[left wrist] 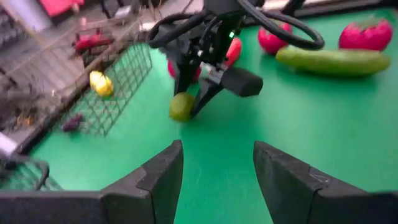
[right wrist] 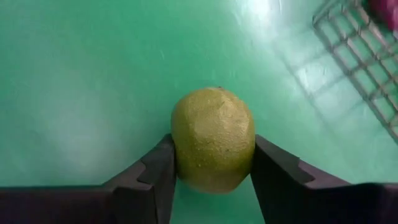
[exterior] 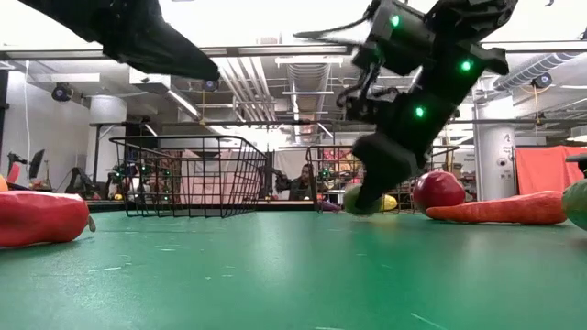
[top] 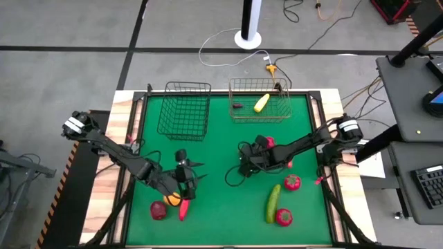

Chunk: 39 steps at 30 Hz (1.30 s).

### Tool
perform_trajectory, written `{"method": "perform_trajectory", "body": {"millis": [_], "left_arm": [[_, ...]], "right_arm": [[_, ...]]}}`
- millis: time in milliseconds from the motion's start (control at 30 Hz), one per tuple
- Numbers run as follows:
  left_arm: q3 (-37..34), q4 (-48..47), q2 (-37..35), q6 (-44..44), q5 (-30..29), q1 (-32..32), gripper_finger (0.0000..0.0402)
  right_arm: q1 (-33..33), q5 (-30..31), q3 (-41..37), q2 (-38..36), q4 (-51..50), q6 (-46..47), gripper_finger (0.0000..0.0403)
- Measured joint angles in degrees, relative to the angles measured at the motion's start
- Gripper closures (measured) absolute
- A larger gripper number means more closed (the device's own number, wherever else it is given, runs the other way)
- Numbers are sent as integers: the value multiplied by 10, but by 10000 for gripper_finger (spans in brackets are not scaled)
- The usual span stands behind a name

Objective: Sort produce into baskets
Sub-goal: Put the lime into the black wire basket

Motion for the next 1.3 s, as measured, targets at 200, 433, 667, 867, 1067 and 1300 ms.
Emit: {"method": "perform_trajectory", "body": {"millis": [200, 433, 667, 867, 1067, 1300], "left_arm": [[-74, 211, -3, 100, 45, 12, 223], [-168, 469, -2, 98, 100, 38, 223], [-164, 489, -2, 47, 101, 43, 214], [-145, 477, -1, 45, 104, 43, 156], [-138, 472, 5, 46, 102, 59, 110], [-95, 472, 63, 50, 120, 81, 107]], "right_arm": [[23, 2, -1, -42, 84, -92, 234], [71, 6, -11, -60, 250, -255, 236], [88, 5, -16, -45, 405, -419, 236], [87, 6, -16, -41, 446, -479, 236], [87, 6, -13, -41, 446, -493, 236], [87, 6, -13, -41, 445, -499, 236]]}}
